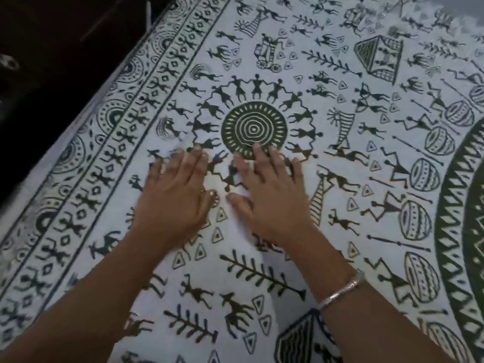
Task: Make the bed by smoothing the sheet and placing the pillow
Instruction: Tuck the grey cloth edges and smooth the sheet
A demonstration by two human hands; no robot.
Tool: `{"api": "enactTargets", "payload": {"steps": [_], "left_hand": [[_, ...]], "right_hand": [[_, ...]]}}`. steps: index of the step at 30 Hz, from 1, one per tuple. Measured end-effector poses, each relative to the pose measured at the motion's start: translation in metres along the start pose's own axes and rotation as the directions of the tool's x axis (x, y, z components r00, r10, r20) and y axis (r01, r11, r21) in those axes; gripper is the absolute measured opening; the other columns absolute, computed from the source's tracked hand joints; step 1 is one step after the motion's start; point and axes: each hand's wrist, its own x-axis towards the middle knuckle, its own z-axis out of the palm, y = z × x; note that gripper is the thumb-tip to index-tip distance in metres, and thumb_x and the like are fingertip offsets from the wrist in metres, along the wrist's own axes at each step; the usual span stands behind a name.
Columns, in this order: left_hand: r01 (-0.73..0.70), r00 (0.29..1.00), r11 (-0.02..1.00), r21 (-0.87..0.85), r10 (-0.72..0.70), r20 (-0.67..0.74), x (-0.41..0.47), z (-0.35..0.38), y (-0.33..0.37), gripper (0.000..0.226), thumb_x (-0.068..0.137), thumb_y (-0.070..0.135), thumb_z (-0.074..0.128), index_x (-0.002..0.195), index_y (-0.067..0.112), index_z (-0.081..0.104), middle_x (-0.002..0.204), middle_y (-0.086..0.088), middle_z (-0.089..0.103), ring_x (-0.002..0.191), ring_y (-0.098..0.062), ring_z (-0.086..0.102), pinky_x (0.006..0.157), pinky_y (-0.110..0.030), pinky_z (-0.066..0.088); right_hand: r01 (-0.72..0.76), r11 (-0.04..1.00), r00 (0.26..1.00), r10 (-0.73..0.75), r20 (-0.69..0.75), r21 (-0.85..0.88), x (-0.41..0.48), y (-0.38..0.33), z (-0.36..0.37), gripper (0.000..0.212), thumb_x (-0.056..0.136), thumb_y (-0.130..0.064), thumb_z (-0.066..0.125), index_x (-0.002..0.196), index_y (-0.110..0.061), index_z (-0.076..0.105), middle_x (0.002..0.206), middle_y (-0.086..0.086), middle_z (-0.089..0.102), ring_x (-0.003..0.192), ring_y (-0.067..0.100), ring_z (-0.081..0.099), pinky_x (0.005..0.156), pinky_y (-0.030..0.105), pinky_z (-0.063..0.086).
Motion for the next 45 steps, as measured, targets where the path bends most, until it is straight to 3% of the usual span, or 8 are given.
{"api": "enactTargets", "payload": {"steps": [5, 12, 18, 24, 27, 30, 36, 45], "left_hand": [[-0.268, 0.963, 0.962, 0.058, 0.268, 0.019, -0.016, -0.003, -0.001, 0.067, 0.094, 0.045, 0.018, 0.147, 0.005, 0.015, 0.154, -0.013, 0.026, 0.141, -0.032, 0.025, 0.113, -0.054, 0.021], [-0.036, 0.999, 0.997, 0.067, 0.035, 0.021, -0.021, 0.000, -0.089, 0.082, 0.090, 0.064, 0.020, 0.148, 0.006, 0.024, 0.155, -0.015, 0.023, 0.141, -0.039, 0.020, 0.114, -0.054, 0.010], [0.013, 0.997, 0.996, 0.083, -0.019, 0.072, -0.044, -0.003, -0.112, 0.079, 0.090, 0.063, 0.015, 0.149, 0.009, 0.018, 0.157, -0.013, 0.017, 0.139, -0.047, 0.018, 0.111, -0.062, 0.014], [0.350, 0.928, 0.937, 0.000, -0.347, 0.134, -0.043, -0.018, -0.131, 0.075, 0.091, 0.056, 0.014, 0.150, 0.016, -0.009, 0.158, -0.008, -0.019, 0.139, -0.045, 0.009, 0.112, -0.054, 0.016], [0.255, 0.964, 0.967, 0.006, -0.255, 0.081, -0.045, -0.028, -0.126, 0.066, 0.090, 0.027, 0.024, 0.148, -0.004, 0.012, 0.155, -0.026, 0.009, 0.140, -0.042, 0.022, 0.113, -0.050, 0.023], [0.071, 0.994, 0.997, -0.029, -0.073, -0.084, -0.046, -0.035, -0.121, 0.059, 0.080, 0.012, 0.040, 0.135, -0.011, 0.040, 0.141, -0.030, 0.040, 0.130, -0.041, 0.042, 0.107, -0.050, 0.034], [-0.184, 0.983, 0.983, -0.005, 0.184, -0.016, 0.026, -0.044, -0.100, 0.065, 0.099, 0.029, 0.026, 0.149, 0.010, -0.012, 0.158, -0.008, -0.015, 0.145, -0.022, -0.015, 0.117, -0.036, -0.007], [-0.093, 0.987, 0.995, 0.028, 0.096, -0.132, 0.062, -0.042, -0.120, 0.068, 0.088, 0.022, 0.039, 0.146, -0.005, 0.017, 0.154, -0.024, 0.017, 0.143, -0.035, 0.016, 0.116, -0.043, 0.008]], "right_hand": [[-0.468, 0.884, 0.881, 0.467, -0.080, 0.002, 0.013, -0.030, 0.008, 0.078, 0.091, -0.057, 0.018, 0.152, -0.009, 0.006, 0.157, 0.025, 0.005, 0.146, 0.039, 0.000, 0.116, 0.053, -0.001], [0.078, 0.997, 0.996, -0.079, 0.046, 0.028, 0.042, -0.107, 0.012, 0.073, 0.087, -0.057, 0.001, 0.153, -0.028, 0.003, 0.161, 0.009, -0.002, 0.146, 0.035, -0.009, 0.114, 0.051, -0.011], [-0.285, 0.958, 0.958, 0.286, -0.006, 0.027, 0.063, -0.127, 0.016, 0.072, 0.095, -0.054, 0.021, 0.153, -0.016, 0.000, 0.158, 0.024, -0.005, 0.145, 0.039, -0.009, 0.117, 0.054, -0.006], [0.036, 0.999, 0.998, -0.037, 0.045, 0.005, 0.089, -0.183, 0.019, 0.066, 0.096, -0.054, 0.019, 0.153, -0.029, -0.004, 0.160, 0.013, -0.009, 0.144, 0.041, -0.015, 0.114, 0.059, -0.009], [0.298, 0.955, 0.950, -0.298, 0.093, 0.012, 0.099, -0.170, 0.008, 0.062, 0.097, -0.054, 0.023, 0.151, -0.038, -0.003, 0.162, 0.000, -0.005, 0.146, 0.035, -0.012, 0.114, 0.057, -0.009], [0.050, 0.995, 0.996, -0.043, -0.079, 0.087, 0.111, -0.140, -0.007, 0.067, 0.098, -0.051, 0.031, 0.153, -0.029, 0.002, 0.161, 0.006, 0.001, 0.146, 0.035, -0.006, 0.113, 0.056, -0.006], [-0.481, 0.876, 0.876, 0.482, -0.007, 0.026, 0.147, -0.085, -0.011, 0.075, 0.096, -0.056, 0.023, 0.153, -0.017, -0.003, 0.155, 0.028, -0.010, 0.143, 0.044, -0.014, 0.113, 0.061, -0.008], [0.131, 0.981, 0.984, -0.147, 0.103, 0.145, 0.195, -0.118, -0.029, 0.060, 0.099, -0.048, 0.031, 0.152, -0.035, 0.007, 0.162, 0.001, 0.003, 0.147, 0.030, -0.004, 0.115, 0.060, -0.003]]}}
